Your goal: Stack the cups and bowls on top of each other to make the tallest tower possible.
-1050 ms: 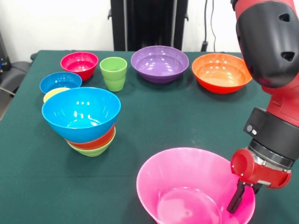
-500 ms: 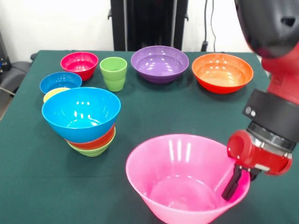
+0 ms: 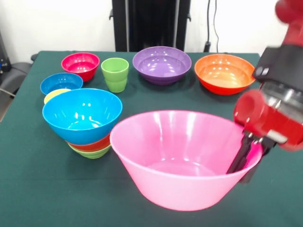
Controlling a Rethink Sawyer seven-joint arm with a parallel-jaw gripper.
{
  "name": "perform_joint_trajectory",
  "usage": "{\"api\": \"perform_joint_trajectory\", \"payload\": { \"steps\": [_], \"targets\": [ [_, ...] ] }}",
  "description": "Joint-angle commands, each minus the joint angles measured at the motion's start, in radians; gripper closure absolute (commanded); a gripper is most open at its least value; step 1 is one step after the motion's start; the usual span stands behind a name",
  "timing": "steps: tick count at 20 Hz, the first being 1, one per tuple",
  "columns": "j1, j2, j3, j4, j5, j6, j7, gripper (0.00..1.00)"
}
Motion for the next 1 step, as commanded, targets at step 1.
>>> {"api": "perform_joint_trajectory", "payload": {
  "steps": [1],
  "targets": [
    [0.001,-0.134,0.048,0.078,0.009,0.142,-0.031,1.00]
  ]
}}
